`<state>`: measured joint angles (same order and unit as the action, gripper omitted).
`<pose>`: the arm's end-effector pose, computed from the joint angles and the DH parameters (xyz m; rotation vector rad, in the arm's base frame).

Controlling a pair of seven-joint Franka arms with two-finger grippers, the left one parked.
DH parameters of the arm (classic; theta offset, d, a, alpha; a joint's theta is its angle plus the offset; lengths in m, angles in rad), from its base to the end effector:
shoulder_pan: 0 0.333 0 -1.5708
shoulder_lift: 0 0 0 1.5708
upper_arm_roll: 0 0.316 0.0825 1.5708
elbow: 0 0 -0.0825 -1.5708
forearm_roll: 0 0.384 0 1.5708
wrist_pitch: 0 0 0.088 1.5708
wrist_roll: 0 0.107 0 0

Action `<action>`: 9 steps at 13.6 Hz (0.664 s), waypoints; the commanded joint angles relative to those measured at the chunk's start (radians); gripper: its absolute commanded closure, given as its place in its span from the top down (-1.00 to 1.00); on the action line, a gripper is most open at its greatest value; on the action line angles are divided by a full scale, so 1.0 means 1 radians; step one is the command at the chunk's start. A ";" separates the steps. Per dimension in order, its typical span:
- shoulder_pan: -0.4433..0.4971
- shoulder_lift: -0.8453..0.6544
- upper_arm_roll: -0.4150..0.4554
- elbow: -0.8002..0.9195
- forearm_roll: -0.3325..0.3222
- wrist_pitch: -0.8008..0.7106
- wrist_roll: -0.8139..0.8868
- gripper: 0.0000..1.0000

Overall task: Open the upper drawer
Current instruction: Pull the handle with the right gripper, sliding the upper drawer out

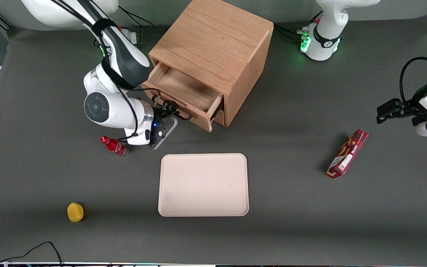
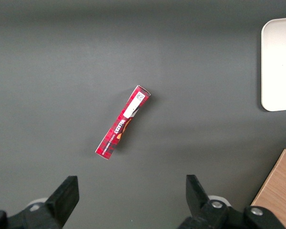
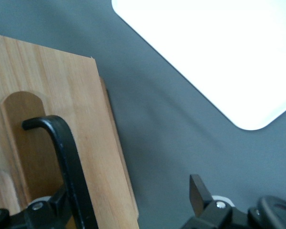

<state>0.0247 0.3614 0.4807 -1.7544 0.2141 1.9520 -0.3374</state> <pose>0.5552 0.2958 0.3779 -2.6010 -0.9986 0.2225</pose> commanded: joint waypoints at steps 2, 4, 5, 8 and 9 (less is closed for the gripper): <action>0.001 0.051 -0.042 0.070 -0.030 -0.031 -0.078 1.00; -0.002 0.060 -0.053 0.078 -0.030 -0.031 -0.106 1.00; 0.003 0.065 -0.069 0.087 -0.032 -0.031 -0.118 1.00; 0.003 0.105 -0.096 0.151 -0.033 -0.076 -0.155 1.00; 0.003 0.114 -0.097 0.174 -0.039 -0.091 -0.163 1.00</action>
<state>0.0226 0.4273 0.3958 -1.6633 0.2006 1.9084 -0.4664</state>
